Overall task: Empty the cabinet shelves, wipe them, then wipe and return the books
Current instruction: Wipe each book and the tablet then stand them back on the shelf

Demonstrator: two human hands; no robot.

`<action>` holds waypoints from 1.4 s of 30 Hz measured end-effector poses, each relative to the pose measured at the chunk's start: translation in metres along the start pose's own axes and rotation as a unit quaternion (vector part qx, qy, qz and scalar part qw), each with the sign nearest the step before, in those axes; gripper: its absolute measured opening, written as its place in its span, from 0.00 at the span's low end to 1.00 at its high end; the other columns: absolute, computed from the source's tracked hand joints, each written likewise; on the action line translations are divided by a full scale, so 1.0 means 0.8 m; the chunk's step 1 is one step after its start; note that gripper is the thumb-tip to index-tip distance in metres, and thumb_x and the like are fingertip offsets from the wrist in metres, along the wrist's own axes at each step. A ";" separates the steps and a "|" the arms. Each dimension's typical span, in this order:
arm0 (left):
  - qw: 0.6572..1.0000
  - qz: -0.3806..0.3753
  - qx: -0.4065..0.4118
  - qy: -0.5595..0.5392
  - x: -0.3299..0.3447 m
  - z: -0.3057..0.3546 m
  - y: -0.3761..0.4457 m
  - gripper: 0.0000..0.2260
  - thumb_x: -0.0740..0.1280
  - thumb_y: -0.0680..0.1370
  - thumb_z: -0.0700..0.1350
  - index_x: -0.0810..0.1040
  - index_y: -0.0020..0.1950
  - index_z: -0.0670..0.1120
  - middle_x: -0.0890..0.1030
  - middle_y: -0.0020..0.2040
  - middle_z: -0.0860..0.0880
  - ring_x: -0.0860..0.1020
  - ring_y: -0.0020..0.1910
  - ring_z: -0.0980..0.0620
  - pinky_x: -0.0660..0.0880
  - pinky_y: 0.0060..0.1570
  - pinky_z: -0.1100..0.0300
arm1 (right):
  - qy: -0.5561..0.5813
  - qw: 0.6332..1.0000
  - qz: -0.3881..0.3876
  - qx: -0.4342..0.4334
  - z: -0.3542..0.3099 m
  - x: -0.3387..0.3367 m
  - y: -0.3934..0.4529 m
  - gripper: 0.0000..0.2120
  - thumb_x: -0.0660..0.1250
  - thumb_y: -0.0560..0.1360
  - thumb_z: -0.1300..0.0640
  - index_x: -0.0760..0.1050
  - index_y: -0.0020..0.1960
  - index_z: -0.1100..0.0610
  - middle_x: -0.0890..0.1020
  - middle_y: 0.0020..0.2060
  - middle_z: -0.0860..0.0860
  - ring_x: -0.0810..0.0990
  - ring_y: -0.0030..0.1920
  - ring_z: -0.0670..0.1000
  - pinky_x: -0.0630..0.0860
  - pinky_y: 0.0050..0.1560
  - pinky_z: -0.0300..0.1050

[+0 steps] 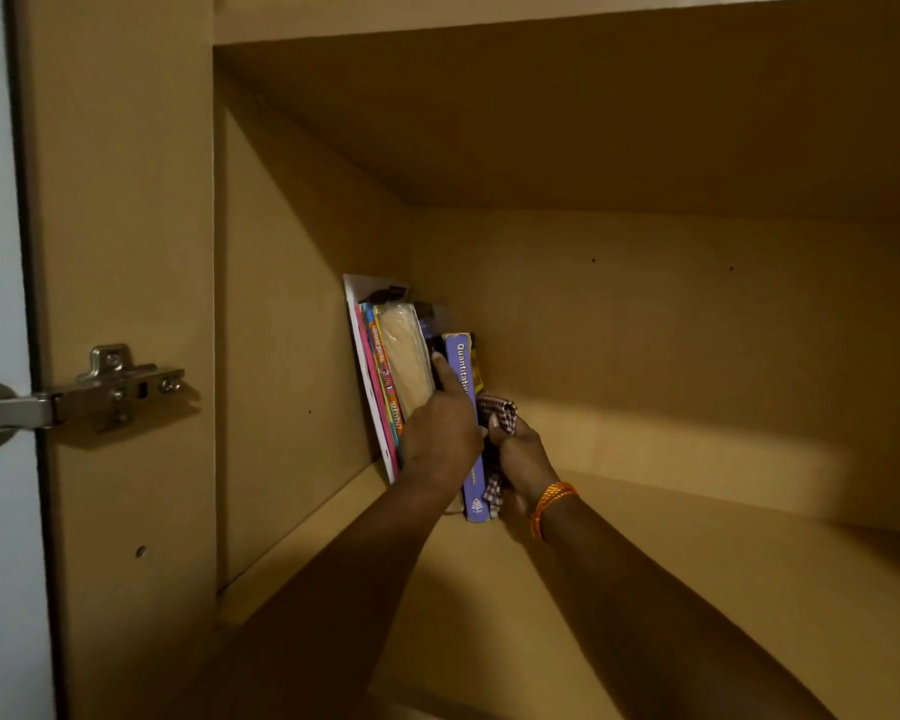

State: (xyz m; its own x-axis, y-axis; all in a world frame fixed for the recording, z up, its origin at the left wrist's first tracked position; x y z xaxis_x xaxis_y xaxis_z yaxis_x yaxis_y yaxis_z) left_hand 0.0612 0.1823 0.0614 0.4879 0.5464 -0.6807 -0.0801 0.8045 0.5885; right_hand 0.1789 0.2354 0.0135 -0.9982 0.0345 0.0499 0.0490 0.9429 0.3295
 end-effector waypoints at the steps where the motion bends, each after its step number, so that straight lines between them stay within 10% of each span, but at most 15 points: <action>1: 1.000 0.006 -0.002 0.001 -0.004 -0.004 -0.001 0.51 0.73 0.77 0.52 0.36 0.81 0.41 0.82 0.59 0.41 0.83 0.52 0.43 0.77 0.47 0.51 | -0.005 1.000 0.002 0.002 -0.001 0.003 -0.002 0.11 0.63 0.83 0.54 0.81 0.61 0.51 0.87 0.52 0.53 0.86 0.51 0.56 0.82 0.56 0.59; 9: 0.991 0.013 0.099 0.089 0.018 -0.029 -0.010 0.44 0.70 0.80 0.48 0.38 0.82 0.55 0.79 0.55 0.43 0.83 0.46 0.43 0.81 0.44 0.48 | -0.077 0.997 -0.009 0.009 0.010 0.007 -0.011 0.12 0.63 0.78 0.49 0.80 0.60 0.42 0.87 0.49 0.48 0.87 0.49 0.54 0.82 0.55 0.59; 15: 0.984 -0.054 0.129 0.114 -0.001 -0.030 -0.010 0.34 0.70 0.80 0.44 0.55 0.81 0.50 0.81 0.58 0.42 0.82 0.53 0.42 0.77 0.47 0.49 | -0.015 1.000 0.005 0.006 -0.001 0.008 -0.032 0.13 0.61 0.81 0.52 0.80 0.61 0.44 0.87 0.52 0.50 0.86 0.51 0.55 0.82 0.56 0.59; 24: 0.978 -0.034 0.131 0.159 -0.003 -0.032 -0.023 0.31 0.66 0.82 0.50 0.54 0.80 0.52 0.83 0.56 0.43 0.83 0.51 0.42 0.75 0.42 0.53 | 0.015 0.999 0.025 0.017 -0.021 0.007 -0.065 0.11 0.60 0.84 0.55 0.81 0.58 0.47 0.86 0.53 0.52 0.85 0.53 0.57 0.82 0.56 0.61; 30: 0.990 -0.102 0.033 -0.096 0.000 -0.025 -0.029 0.31 0.66 0.81 0.50 0.57 0.81 0.58 0.80 0.63 0.43 0.80 0.55 0.42 0.78 0.49 0.53 | 0.017 0.994 0.104 -0.038 -0.063 -0.023 -0.097 0.11 0.60 0.84 0.57 0.79 0.61 0.58 0.84 0.54 0.55 0.83 0.57 0.58 0.80 0.59 0.56; 34: 0.933 -0.097 -0.053 -0.343 -0.013 -0.013 -0.046 0.25 0.66 0.81 0.57 0.67 0.77 0.58 0.74 0.74 0.48 0.78 0.64 0.43 0.77 0.63 0.47 | 0.065 0.990 0.110 -0.051 -0.103 -0.038 -0.135 0.10 0.60 0.84 0.55 0.78 0.60 0.54 0.85 0.55 0.53 0.84 0.56 0.55 0.81 0.55 0.54; 38: 0.867 -0.217 -0.060 -0.446 -0.034 0.008 -0.091 0.29 0.62 0.76 0.70 0.74 0.70 0.54 0.80 0.64 0.52 0.79 0.61 0.48 0.79 0.60 0.43 | 0.098 0.989 0.087 -0.069 -0.135 -0.041 -0.184 0.16 0.61 0.83 0.53 0.74 0.67 0.60 0.83 0.60 0.58 0.83 0.60 0.58 0.80 0.59 0.58; 42: 0.813 -0.220 -0.032 -0.538 -0.046 0.025 -0.130 0.13 0.66 0.81 0.57 0.80 0.54 0.49 0.86 0.51 0.51 0.85 0.51 0.52 0.79 0.59 0.42 | 0.047 0.992 0.094 -0.075 -0.159 -0.042 -0.247 0.15 0.60 0.84 0.54 0.75 0.66 0.59 0.84 0.58 0.56 0.84 0.58 0.57 0.80 0.59 0.58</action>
State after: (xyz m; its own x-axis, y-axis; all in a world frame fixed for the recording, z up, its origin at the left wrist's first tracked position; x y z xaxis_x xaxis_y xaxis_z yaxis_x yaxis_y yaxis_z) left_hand 0.0689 0.0735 0.0342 0.9567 -0.2903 -0.0224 0.2800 0.8962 0.3441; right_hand 0.2074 0.0059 0.0663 -0.9633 0.1678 0.2094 0.2463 0.8625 0.4421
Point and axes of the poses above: each hand's wrist, its own y-axis towards the middle knuckle, its own x-axis out of the palm, z = x × y, the point moved 1 cm from there along y, towards the middle knuckle
